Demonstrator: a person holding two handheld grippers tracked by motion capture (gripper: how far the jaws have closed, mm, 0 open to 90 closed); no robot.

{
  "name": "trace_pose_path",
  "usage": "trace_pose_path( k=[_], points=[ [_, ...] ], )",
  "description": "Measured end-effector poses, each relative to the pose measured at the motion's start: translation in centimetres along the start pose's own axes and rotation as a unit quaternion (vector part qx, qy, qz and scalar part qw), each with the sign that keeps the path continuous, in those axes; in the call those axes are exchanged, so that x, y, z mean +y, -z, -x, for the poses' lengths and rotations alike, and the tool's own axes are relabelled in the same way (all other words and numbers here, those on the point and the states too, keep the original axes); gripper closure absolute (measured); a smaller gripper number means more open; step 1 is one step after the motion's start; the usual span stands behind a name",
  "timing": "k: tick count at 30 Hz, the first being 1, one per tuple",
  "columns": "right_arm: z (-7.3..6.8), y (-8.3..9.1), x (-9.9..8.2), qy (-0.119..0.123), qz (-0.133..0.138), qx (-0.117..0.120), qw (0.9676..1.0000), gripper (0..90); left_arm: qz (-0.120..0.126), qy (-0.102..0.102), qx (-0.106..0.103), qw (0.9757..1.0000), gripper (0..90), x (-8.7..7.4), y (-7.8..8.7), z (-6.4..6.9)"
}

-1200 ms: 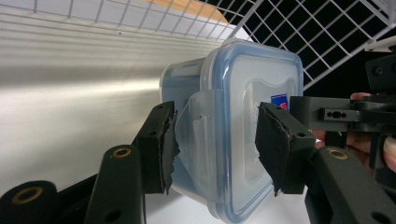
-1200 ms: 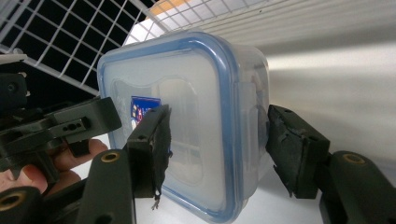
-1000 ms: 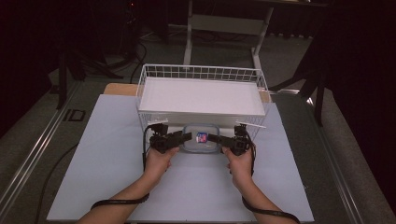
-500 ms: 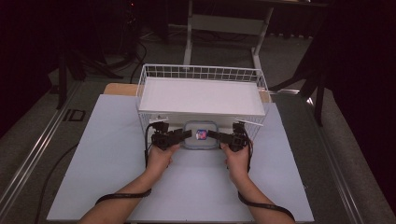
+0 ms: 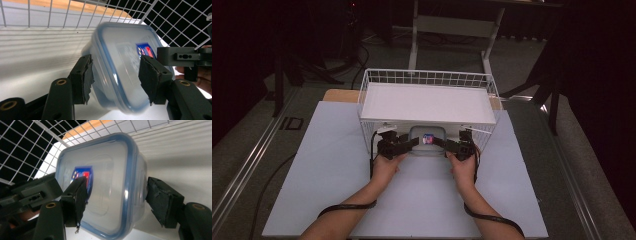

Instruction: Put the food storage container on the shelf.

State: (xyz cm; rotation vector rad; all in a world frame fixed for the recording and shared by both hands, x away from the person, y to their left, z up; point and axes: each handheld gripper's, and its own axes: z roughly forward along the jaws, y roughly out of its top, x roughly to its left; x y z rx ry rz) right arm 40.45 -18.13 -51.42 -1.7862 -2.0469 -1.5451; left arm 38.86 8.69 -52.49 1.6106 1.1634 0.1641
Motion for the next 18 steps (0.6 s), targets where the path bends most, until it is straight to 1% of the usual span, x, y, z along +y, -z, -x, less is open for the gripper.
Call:
trace_pose_path(
  k=[1, 3, 6, 7, 8, 9, 11, 12, 13, 14, 15, 16, 17, 18],
  points=[
    [0.0, 0.0, 0.0, 0.0, 0.0, 0.0, 1.0, 33.6, 0.0, 0.0, 0.0, 1.0, 45.2, 0.0, 0.0, 0.0],
    [0.1, -0.2, 0.0, -0.01, 0.007, -0.003, 0.9999, 33.3, 0.004, 0.001, -0.001, 1.0, 44.9, -0.1, -0.1, -0.1],
    [-0.1, -0.3, 0.1, -0.002, 0.008, -0.01, 0.9999, 32.7, 0.004, -0.001, 0.008, 1.0, 43.9, 0.0, -0.2, -0.1],
    [0.2, -0.5, 0.2, 0.027, 0.023, -0.018, 0.9992, 33.2, 0.0, -0.002, 0.011, 0.9999, 42.9, 0.0, -0.3, -0.2],
    [0.2, -0.5, 0.3, 0.04, 0.026, -0.026, 0.9985, 35.9, 0.002, 0.0, 0.01, 1.0, 42.6, -0.1, -0.4, -0.2],
    [0.1, -0.4, 0.3, 0.046, 0.026, -0.028, 0.9982, 36.1, 0.002, 0.0, 0.01, 0.9999, 42.5, -0.1, -0.4, -0.2],
    [-0.1, -0.4, 0.2, 0.048, 0.025, -0.029, 0.9981, 36.0, 0.004, -0.004, 0.013, 0.9999, 42.4, 0.0, -0.4, -0.1],
    [-0.3, -0.4, 0.3, 0.053, 0.021, -0.032, 0.9979, 36.0, 0.003, -0.003, 0.013, 0.9999, 42.5, 0.0, -0.4, -0.1],
    [-0.3, -0.4, 0.3, 0.053, 0.021, -0.032, 0.9979, 36.0, 0.003, -0.003, 0.013, 0.9999, 42.5, 0.0, -0.4, -0.1],
    [-0.6, -0.2, 0.3, 0.046, 0.012, -0.032, 0.9984, 36.5, 0.001, -0.005, 0.014, 0.9999, 42.5, 0.0, -0.2, -0.1],
    [-0.7, 0.0, 0.3, 0.059, 0.016, -0.039, 0.9974, 36.6, 0.001, -0.005, 0.016, 0.9999, 42.5, 0.0, -0.1, -0.1],
    [-0.9, 0.1, 0.2, 0.055, 0.014, -0.033, 0.9978, 36.9, -0.001, -0.005, 0.019, 0.9998, 42.5, 0.0, 0.0, 0.0],
    [-0.9, 0.3, 0.2, 0.066, 0.016, -0.028, 0.9973, 36.8, -0.003, -0.009, 0.021, 0.9997, 42.6, 0.1, 0.2, 0.1],
    [-0.5, 0.2, 0.2, 0.1, 0.035, -0.037, 0.9936, 36.9, -0.004, -0.017, 0.016, 0.9997, 42.6, 0.2, 0.5, 0.1]
  ],
)
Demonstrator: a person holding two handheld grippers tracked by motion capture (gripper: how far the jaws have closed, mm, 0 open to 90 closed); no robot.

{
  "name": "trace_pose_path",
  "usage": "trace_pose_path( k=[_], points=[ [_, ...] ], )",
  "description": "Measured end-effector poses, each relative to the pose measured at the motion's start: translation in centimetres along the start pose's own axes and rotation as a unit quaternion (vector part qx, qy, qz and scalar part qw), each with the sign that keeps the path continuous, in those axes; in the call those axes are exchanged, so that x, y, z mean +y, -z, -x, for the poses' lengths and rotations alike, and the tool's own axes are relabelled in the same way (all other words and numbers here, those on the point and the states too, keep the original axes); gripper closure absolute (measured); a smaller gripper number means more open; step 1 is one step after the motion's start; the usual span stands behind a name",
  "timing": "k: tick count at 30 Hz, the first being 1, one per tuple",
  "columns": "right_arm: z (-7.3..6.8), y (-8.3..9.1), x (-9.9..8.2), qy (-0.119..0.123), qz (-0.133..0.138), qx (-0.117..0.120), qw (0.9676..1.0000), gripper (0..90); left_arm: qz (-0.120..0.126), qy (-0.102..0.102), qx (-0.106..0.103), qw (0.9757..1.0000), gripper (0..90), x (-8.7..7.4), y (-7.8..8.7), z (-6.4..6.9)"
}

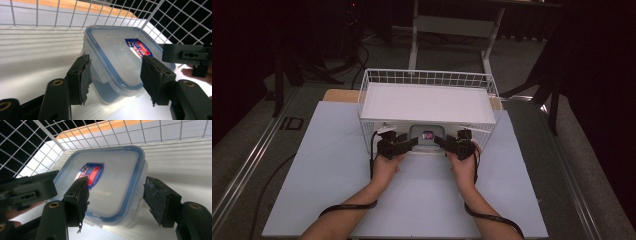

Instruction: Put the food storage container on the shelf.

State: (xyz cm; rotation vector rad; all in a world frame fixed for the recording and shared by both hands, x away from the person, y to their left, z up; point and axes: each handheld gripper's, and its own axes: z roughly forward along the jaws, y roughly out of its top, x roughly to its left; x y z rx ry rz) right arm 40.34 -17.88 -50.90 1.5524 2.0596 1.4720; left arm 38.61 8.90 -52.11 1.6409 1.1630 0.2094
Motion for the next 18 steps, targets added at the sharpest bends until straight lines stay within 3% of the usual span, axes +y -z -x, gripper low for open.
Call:
trace_pose_path(
  k=[2, 4, 7, 8, 9, 13, 17, 18],
  points=[
    [-0.8, 0.5, -0.3, -0.012, -0.012, -0.006, 0.9998, 36.7, -0.002, -0.002, -0.001, 1.0, 42.6, 0.1, 0.6, 0.0],
    [-0.9, 0.8, -0.5, 0.03, -0.005, -0.015, 0.9994, 36.7, -0.004, -0.005, -0.004, 1.0, 42.7, 0.1, 1.4, 0.3],
    [-1.1, 1.3, -0.5, 0.037, -0.002, -0.013, 0.9992, 36.7, -0.007, -0.019, -0.008, 0.9998, 42.7, -0.1, 1.9, 0.5],
    [-1.4, 1.7, -0.6, 0.033, -0.007, -0.014, 0.9993, 36.7, -0.009, -0.038, -0.011, 0.9992, 42.7, -0.3, 2.4, 0.8],
    [-1.5, 2.1, -0.6, 0.054, 0.001, -0.017, 0.9984, 37.2, -0.013, -0.044, -0.012, 0.9989, 42.8, -0.4, 2.6, 0.9],
    [-2.4, 2.8, -0.7, 0.091, -0.013, -0.015, 0.9957, 37.7, -0.029, -0.049, -0.025, 0.998, 43.7, -1.2, 3.5, 1.5],
    [-3.6, 3.6, -0.7, 0.102, -0.014, -0.013, 0.9946, 37.1, -0.035, -0.057, -0.037, 0.997, 43.4, -1.5, 5.0, 1.8],
    [-3.9, 3.8, -0.8, 0.103, -0.011, -0.016, 0.9945, 33.1, -0.031, -0.06, -0.042, 0.9969, 42.4, -1.5, 5.4, 1.9]
  ],
)
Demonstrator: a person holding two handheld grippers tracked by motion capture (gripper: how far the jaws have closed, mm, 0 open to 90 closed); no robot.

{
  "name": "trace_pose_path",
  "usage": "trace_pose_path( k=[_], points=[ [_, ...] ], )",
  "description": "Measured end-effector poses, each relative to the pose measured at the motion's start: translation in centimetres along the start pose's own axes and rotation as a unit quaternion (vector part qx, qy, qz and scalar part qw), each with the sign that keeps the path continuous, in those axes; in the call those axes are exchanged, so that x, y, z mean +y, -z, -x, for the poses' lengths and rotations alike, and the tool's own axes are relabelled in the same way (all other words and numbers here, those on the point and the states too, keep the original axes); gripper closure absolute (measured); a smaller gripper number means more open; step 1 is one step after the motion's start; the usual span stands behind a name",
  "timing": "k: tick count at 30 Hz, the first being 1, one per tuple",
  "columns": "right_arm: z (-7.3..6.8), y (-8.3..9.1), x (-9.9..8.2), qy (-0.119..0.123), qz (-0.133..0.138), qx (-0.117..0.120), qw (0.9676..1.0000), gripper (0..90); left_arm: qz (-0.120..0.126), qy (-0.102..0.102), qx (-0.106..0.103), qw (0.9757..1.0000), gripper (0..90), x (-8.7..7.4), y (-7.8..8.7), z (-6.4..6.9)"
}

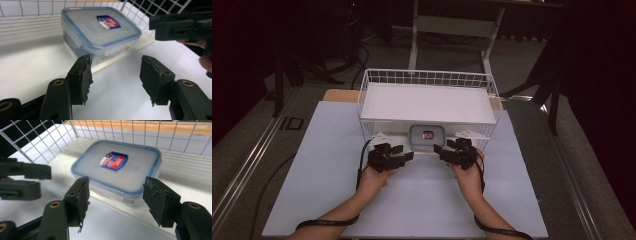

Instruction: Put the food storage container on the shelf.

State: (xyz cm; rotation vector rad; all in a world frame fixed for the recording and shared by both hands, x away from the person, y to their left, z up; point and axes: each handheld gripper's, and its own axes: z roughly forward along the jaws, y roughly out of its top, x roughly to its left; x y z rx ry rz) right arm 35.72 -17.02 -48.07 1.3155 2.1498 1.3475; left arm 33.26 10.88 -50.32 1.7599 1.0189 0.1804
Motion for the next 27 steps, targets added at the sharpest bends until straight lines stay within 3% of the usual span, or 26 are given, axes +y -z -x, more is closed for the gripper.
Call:
trace_pose_path(
  k=[3, 7, 12, 13, 16, 18, 19, 20, 21, 24, 27],
  points=[
    [-0.7, 0.4, 0.0, 0.003, -0.002, -0.007, 1.0, 31.4, 0.001, -0.019, -0.033, 0.9993, 35.3, 0.0, 1.3, 0.3],
    [-1.4, 0.6, -0.3, 0.002, -0.01, -0.004, 0.9999, 33.5, -0.009, -0.039, -0.047, 0.998, 22.4, 0.0, 2.5, 0.9],
    [-2.1, 0.5, -0.8, 0.022, -0.007, 0.003, 0.9997, 35.6, 0.004, -0.075, -0.033, 0.9966, 8.8, -0.4, 4.1, 1.7],
    [-2.3, 0.4, -0.9, 0.022, -0.01, 0.004, 0.9997, 35.6, 0.005, -0.077, -0.039, 0.9963, 1.9, -0.6, 4.4, 1.8],
    [-2.5, -0.1, -1.1, 0.019, -0.015, 0.012, 0.9996, 41.6, 0.001, -0.07, -0.033, 0.997, 0.9, -1.0, 5.2, 1.9],
    [-2.6, -0.4, -1.3, 0.018, -0.019, 0.016, 0.9995, 49.8, 0.007, -0.065, -0.031, 0.9974, 0.9, -1.4, 5.7, 1.9],
    [-2.6, -0.4, -1.3, 0.018, -0.019, 0.016, 0.9995, 49.8, 0.007, -0.065, -0.031, 0.9974, 0.9, -1.4, 5.7, 1.9],
    [-2.7, -0.5, -1.3, 0.024, -0.02, 0.014, 0.9994, 56.0, 0.009, -0.064, -0.031, 0.9974, 0.9, -1.8, 6.0, 1.8],
    [-2.8, -0.7, -1.4, 0.028, -0.025, 0.014, 0.9992, 69.2, 0.01, -0.064, -0.028, 0.9975, 0.9, -2.1, 6.2, 1.8],
    [-2.8, -1.3, -1.4, 0.034, -0.036, 0.016, 0.9987, 89.7, 0.017, -0.058, -0.022, 0.9979, 1.0, -2.8, 6.4, 1.5],
    [-2.7, -2.3, -1.6, 0.034, -0.049, 0.005, 0.9982, 89.9, 0.016, -0.057, -0.013, 0.9981, 1.0, -3.6, 6.3, 1.0]
  ],
)
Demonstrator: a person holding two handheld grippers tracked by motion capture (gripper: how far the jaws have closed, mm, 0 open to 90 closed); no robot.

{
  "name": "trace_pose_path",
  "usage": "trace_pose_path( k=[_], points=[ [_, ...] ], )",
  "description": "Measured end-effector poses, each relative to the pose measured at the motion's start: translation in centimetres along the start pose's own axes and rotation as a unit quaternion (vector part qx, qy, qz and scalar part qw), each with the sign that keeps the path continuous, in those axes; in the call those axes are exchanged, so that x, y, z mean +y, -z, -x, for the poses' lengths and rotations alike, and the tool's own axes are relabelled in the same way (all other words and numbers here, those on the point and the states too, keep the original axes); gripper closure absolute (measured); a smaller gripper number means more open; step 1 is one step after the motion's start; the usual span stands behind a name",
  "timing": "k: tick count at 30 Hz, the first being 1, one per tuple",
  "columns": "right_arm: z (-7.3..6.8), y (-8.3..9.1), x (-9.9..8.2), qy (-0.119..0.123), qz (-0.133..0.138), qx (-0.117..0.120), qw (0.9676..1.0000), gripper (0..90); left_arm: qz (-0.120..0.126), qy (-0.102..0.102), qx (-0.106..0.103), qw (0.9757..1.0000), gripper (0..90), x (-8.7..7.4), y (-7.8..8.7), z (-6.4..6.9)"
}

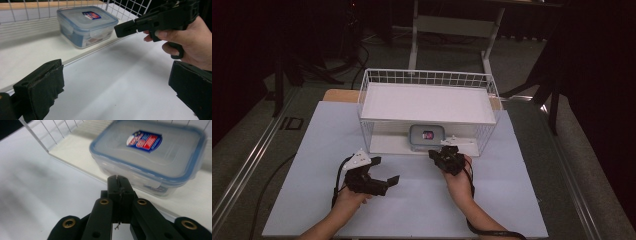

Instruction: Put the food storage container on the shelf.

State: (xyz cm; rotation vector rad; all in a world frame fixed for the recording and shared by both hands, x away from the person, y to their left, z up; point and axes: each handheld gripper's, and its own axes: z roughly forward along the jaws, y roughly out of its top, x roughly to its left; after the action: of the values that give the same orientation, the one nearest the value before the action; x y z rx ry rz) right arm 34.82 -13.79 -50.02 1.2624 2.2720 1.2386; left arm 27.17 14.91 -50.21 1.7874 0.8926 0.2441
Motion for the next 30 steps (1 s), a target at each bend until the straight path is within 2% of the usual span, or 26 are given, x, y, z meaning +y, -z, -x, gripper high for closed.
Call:
trace_pose_path(
  k=[4, 5, 8, 10, 20, 21, 26, 30],
  points=[
    [0.2, -0.8, -0.1, -0.004, -0.005, -0.003, 1.0, 90.0, 0.006, 0.004, 0.01, 0.9999, 0.9, -0.4, -0.2, -0.2],
    [0.2, -1.1, -0.1, -0.002, -0.007, -0.007, 0.9999, 90.0, 0.012, -0.003, 0.012, 0.9998, 0.9, -0.6, -0.3, -0.2],
    [0.5, -1.9, -0.2, -0.005, -0.007, -0.017, 0.9998, 90.0, 0.011, -0.019, 0.021, 0.9995, 0.9, -0.6, -0.5, 0.1],
    [0.6, -2.2, -0.1, -0.007, -0.007, -0.022, 0.9997, 90.0, 0.013, -0.023, 0.022, 0.9994, 1.0, -0.7, -0.6, 0.3],
    [0.7, -3.5, 0.7, -0.011, 0.004, -0.023, 0.9997, 90.0, 0.022, -0.009, 0.037, 0.999, 1.0, -0.8, -0.4, -0.2],
    [0.8, -3.6, 0.8, -0.014, 0.005, -0.021, 0.9997, 90.0, 0.02, -0.007, 0.034, 0.9992, 1.0, -0.8, -0.4, -0.2],
    [1.0, -4.1, 1.1, -0.021, 0.01, -0.023, 0.9995, 90.0, 0.021, -0.013, 0.039, 0.9989, 1.0, -0.8, -0.4, -0.2],
    [1.0, -4.6, 1.7, -0.01, 0.016, -0.031, 0.9993, 90.0, 0.018, -0.013, 0.034, 0.9992, 1.0, -0.9, -0.5, -0.2]
  ],
)
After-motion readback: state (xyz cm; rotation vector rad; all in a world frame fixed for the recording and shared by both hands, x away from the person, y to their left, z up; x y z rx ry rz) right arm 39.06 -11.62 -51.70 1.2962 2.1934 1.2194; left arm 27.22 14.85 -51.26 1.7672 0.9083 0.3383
